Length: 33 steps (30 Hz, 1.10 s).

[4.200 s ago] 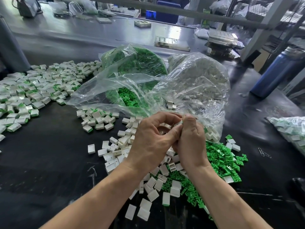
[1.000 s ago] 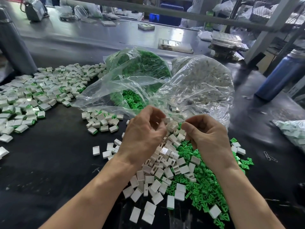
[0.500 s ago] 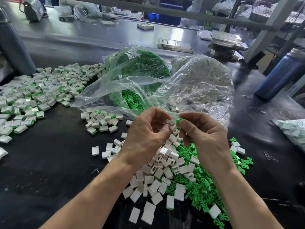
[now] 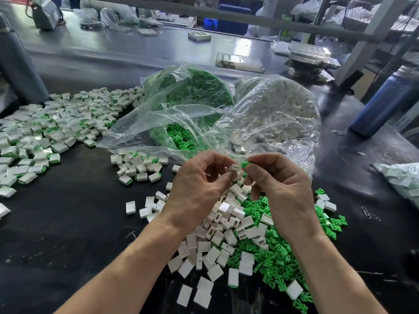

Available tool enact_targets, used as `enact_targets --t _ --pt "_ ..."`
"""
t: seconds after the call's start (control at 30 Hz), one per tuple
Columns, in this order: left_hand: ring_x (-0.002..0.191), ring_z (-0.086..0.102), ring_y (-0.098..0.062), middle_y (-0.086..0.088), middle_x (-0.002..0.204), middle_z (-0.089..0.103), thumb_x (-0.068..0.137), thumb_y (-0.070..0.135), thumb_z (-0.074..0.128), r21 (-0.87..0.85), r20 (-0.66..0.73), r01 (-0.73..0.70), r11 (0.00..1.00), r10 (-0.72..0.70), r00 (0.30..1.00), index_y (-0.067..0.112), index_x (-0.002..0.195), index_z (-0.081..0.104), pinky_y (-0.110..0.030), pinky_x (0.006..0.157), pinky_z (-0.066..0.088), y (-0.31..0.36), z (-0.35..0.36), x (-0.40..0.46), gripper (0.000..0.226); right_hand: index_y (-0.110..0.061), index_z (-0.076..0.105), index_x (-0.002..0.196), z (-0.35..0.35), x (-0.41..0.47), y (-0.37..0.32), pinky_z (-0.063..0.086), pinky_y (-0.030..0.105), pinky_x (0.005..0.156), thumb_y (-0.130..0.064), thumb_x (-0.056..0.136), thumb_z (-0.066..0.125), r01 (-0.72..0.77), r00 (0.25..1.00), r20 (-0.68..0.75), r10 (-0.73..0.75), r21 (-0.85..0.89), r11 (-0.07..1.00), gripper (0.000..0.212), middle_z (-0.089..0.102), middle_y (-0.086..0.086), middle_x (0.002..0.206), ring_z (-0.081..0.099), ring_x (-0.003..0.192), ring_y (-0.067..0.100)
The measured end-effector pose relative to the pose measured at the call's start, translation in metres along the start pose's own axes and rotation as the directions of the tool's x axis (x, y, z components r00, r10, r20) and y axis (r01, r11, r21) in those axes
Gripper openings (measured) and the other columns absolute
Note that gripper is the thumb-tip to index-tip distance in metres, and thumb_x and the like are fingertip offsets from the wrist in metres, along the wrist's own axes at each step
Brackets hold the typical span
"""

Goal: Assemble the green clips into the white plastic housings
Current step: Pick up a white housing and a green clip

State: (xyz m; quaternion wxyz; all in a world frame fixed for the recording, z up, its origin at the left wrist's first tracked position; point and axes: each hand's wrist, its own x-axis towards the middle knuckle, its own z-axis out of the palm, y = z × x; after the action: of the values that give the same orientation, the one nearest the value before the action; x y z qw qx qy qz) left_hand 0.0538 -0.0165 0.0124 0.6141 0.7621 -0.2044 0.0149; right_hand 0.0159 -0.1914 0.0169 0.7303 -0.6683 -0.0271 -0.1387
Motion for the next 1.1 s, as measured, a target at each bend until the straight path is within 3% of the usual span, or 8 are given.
enact_targets --t 0.27,0.4,0.6,0.7,0.87,1.1 --pt "0.083 0.069 -0.012 0.004 0.099 0.07 0.09 0.027 0.077 0.029 -0.011 0.0 1.0 0.0 1.0 0.027 0.1 0.07 -0.027 0.07 0.062 -0.0003 0.0006 0.0004 0.013 -0.015 0.075 0.1 0.0017 -0.0021 -0.0001 0.055 0.026 0.057 -0.018 0.083 0.075 0.026 1.0 0.002 -0.026 -0.106 0.994 0.018 0.075 0.005 0.089 0.065 0.072 0.019" --pt "0.081 0.07 -0.01 0.011 0.092 0.073 0.091 0.024 0.076 -0.011 0.002 0.004 1.0 -0.004 1.0 0.028 0.099 0.07 -0.036 0.072 0.063 0.0007 0.0002 -0.0017 0.011 -0.021 0.076 0.097 0.0023 -0.0032 0.0 0.056 0.025 0.057 -0.023 0.082 0.075 0.041 0.999 0.017 -0.039 -0.148 0.988 0.015 0.076 0.004 0.089 0.065 0.07 0.015" --pt "0.081 0.067 -0.009 0.014 0.094 0.072 0.091 0.021 0.075 0.003 0.015 -0.004 1.0 0.004 1.0 0.03 0.1 0.071 -0.038 0.073 0.062 -0.0006 -0.0004 -0.0016 0.013 -0.026 0.076 0.097 0.0001 -0.003 -0.0009 0.053 0.018 0.061 -0.021 0.085 0.075 0.081 0.996 0.053 -0.071 -0.243 0.967 0.013 0.075 -0.001 0.091 0.066 0.071 0.007" --pt "0.083 0.068 -0.01 0.014 0.094 0.072 0.092 0.016 0.076 0.013 0.017 -0.017 1.0 0.017 1.0 0.028 0.101 0.073 -0.034 0.074 0.063 -0.0027 -0.0008 -0.0012 0.015 -0.024 0.075 0.1 -0.0011 -0.0027 0.0 0.054 0.019 0.063 -0.01 0.089 0.076 0.108 0.994 0.062 -0.093 -0.322 0.94 0.017 0.075 -0.003 0.091 0.068 0.073 0.007" --pt "0.084 0.069 -0.009 0.012 0.094 0.073 0.091 0.013 0.076 -0.04 0.023 -0.008 0.999 0.009 1.0 0.026 0.102 0.074 -0.026 0.073 0.061 -0.005 -0.0007 0.0 0.016 -0.025 0.075 0.101 -0.0015 -0.0026 0.0005 0.059 0.027 0.06 -0.012 0.091 0.076 0.084 0.996 0.04 -0.075 -0.305 0.949 0.017 0.075 0.001 0.086 0.067 0.068 0.016" --pt "0.083 0.072 -0.005 0.012 0.093 0.076 0.088 0.016 0.078 -0.11 0.004 0.003 0.994 -0.002 1.0 0.025 0.099 0.074 -0.017 0.072 0.057 -0.0045 -0.001 0.0016 0.015 -0.021 0.074 0.097 0.0017 -0.003 -0.0002 0.057 0.039 0.056 -0.033 0.084 0.073 0.059 0.998 0.022 -0.055 -0.346 0.936 0.017 0.073 0.004 0.08 0.065 0.067 0.031"
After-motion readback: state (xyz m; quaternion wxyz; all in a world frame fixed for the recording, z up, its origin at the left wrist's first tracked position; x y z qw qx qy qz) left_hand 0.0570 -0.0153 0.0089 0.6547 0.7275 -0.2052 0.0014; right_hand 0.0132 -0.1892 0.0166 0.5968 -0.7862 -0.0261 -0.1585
